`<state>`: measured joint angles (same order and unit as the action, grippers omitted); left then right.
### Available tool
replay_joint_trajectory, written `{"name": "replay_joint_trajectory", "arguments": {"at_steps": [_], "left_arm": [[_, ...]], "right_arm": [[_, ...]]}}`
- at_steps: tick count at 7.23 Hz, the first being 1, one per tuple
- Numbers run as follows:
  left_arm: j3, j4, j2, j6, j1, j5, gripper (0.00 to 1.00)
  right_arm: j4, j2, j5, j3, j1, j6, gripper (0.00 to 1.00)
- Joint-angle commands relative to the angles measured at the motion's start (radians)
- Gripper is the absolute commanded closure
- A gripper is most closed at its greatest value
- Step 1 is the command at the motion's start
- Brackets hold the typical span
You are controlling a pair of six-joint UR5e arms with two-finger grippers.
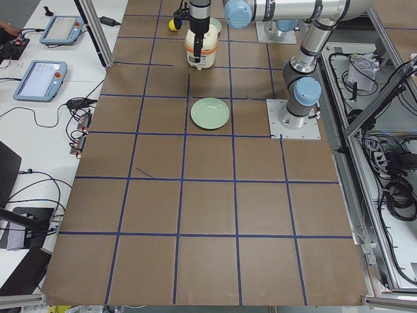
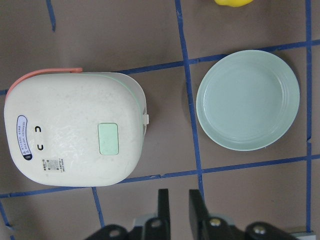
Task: Press rice cooker button
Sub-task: 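Move the right gripper over the rice cooker's green button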
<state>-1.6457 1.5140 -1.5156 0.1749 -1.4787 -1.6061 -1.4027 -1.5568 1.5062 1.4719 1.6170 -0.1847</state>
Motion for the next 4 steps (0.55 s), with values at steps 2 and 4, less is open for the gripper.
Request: {"name": "replay_joint_trajectory", "arguments": {"at_steps": [2,4], "left_arm": [[0.0,0.0,0.0,0.0,0.0,0.0,0.0],[0.001,0.0,0.0,0.0,0.0,0.0,0.0]], "right_arm": [[-0.051,0.007,-0.052,0.074,0.09,-0.045,0.92],[-0.195,0.035,-0.049,0.151,0.13,-0.041,0.92]]}}
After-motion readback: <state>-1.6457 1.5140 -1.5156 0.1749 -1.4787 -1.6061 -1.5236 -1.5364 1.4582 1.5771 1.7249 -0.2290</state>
